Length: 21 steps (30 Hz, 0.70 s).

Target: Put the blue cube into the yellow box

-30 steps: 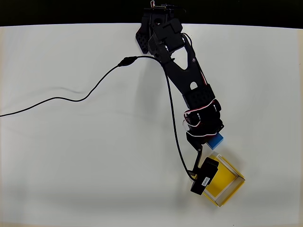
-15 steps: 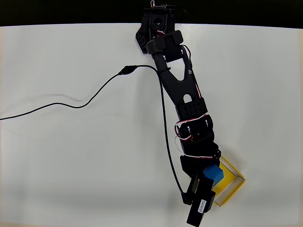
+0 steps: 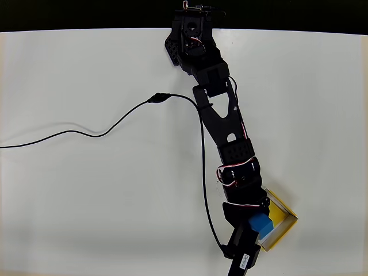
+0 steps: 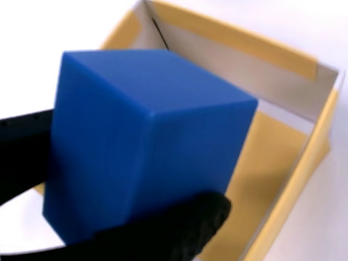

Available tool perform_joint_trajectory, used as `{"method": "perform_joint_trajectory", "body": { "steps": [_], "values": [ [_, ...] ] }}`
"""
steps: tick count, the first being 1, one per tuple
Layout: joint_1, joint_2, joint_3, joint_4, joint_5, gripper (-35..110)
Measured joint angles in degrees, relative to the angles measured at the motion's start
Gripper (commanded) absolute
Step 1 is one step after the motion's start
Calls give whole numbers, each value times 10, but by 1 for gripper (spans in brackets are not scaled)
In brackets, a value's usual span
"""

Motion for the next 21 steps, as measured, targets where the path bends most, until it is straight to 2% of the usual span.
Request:
{"method": "perform_joint_trajectory", "body": {
  "steps": [13, 21],
  "values": [
    [0, -84, -54, 3, 44, 15],
    [-4, -91, -60, 7, 82, 33]
  ]
}}
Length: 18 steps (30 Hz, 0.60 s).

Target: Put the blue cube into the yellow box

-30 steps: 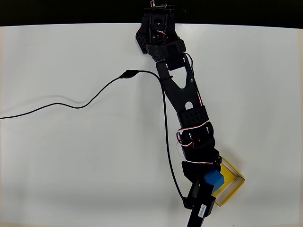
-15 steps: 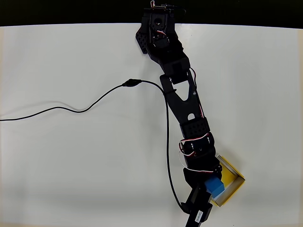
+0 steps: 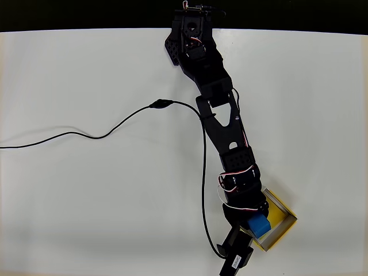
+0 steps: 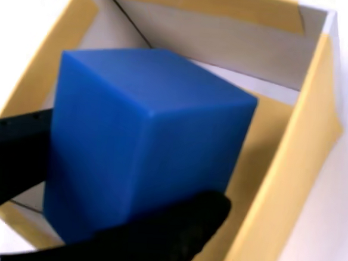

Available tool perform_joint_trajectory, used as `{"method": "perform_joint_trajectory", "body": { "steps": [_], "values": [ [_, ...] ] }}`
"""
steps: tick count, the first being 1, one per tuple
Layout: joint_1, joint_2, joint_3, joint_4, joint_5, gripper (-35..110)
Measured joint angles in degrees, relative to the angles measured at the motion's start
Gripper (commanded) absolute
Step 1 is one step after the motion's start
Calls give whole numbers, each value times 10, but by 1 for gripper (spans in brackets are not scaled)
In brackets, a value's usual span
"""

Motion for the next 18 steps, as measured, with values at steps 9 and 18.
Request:
{"method": "perform_joint_trajectory", "body": {
  "steps": [9, 18],
  "values": [
    [-9, 0, 0, 0, 8, 34],
    [-2, 113, 31, 26, -43, 14]
  ]
}}
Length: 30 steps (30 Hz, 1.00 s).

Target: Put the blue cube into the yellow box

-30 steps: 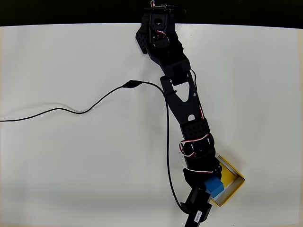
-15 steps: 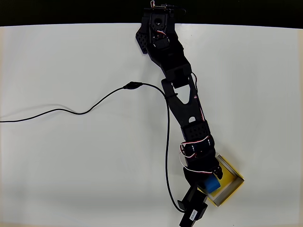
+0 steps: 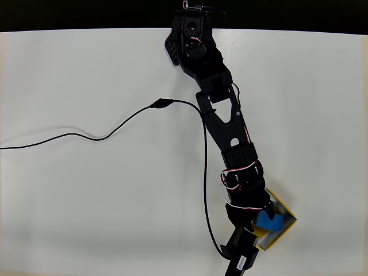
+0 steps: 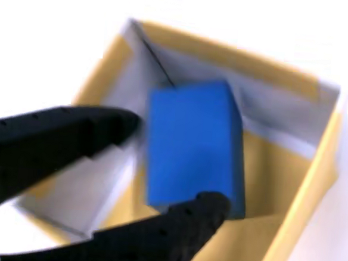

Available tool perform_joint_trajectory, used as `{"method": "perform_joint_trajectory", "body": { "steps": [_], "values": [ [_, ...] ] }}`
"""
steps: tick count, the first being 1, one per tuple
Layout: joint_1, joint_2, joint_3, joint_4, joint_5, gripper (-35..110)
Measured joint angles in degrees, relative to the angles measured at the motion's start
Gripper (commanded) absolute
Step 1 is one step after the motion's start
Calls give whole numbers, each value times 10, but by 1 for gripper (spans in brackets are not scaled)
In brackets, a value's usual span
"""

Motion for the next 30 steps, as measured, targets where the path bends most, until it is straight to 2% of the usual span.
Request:
{"method": "perform_joint_trajectory", "body": {
  "steps": [6, 18, 24, 30],
  "values": [
    [49, 188, 98, 46, -48, 7],
    [252, 531, 399, 58, -110, 0],
    [294, 695, 592, 37, -117, 0],
    [286, 839, 771, -1, -112, 0]
  ]
}}
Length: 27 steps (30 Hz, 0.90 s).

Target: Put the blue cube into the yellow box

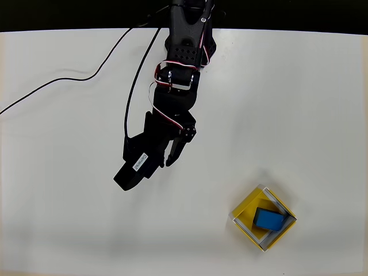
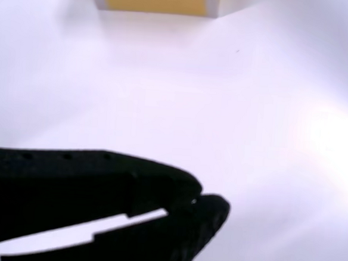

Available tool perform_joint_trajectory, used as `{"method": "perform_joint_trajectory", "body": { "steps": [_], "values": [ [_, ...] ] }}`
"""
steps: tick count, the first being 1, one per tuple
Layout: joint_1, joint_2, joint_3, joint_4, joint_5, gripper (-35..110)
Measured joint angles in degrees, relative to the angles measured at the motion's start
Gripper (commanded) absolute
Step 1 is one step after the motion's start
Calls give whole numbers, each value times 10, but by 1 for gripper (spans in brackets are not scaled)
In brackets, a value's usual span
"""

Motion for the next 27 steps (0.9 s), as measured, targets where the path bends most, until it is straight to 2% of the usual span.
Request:
{"method": "perform_joint_trajectory", "body": {
  "steps": [7, 12, 19, 27],
  "values": [
    [-28, 194, 227, -18, 0, 0],
    [-36, 307, 328, 34, 21, 0],
    [-47, 417, 385, 141, 56, 0],
    [-39, 443, 388, 239, 120, 0]
  ]
}}
